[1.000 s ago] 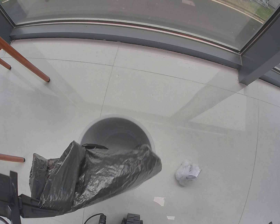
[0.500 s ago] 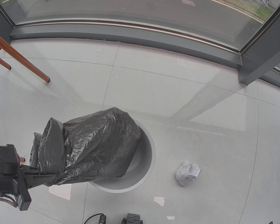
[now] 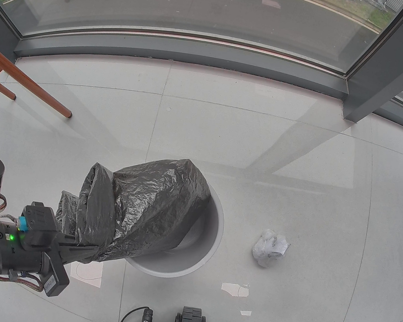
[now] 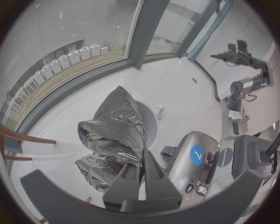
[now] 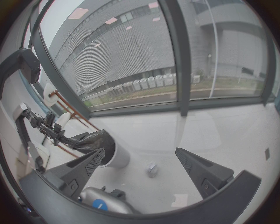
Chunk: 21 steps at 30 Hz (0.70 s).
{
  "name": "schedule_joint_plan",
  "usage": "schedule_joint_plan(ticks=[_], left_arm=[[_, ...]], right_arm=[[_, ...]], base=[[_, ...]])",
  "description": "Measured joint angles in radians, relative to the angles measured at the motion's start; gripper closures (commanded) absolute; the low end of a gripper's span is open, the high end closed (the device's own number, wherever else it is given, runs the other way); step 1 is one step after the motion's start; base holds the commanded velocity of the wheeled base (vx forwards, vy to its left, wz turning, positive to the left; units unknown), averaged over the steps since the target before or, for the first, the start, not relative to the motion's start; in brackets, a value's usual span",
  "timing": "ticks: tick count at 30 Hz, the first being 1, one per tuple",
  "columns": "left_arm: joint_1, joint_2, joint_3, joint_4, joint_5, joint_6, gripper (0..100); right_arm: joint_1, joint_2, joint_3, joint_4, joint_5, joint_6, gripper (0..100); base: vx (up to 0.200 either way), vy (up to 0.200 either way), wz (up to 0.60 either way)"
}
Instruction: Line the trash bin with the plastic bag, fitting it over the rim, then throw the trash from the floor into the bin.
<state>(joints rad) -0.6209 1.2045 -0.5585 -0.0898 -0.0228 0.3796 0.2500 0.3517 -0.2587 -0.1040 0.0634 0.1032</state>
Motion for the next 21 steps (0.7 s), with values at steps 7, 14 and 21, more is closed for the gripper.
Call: schedule_joint_plan(ticks=[7, 14, 21], left_arm=[[-0.012, 0.027, 0.009, -0.003, 0.007, 0.059, 100], [-0.019, 0.027, 0.02, -0.004, 0.009, 0.086, 100], [-0.023, 0.015, 0.037, -0.005, 0.005, 0.098, 100]], right_arm=[[0.19, 0.336, -0.114, -0.068, 0.041, 0.061, 0], [0.294, 0.679, -0.201, -0.262, 0.114, 0.094, 0], [0.367, 0.99, -0.285, -0.482, 0.165, 0.109, 100]], base=[[0.0, 0.0, 0.0], [0.0, 0.0, 0.0], [0.0, 0.0, 0.0]])
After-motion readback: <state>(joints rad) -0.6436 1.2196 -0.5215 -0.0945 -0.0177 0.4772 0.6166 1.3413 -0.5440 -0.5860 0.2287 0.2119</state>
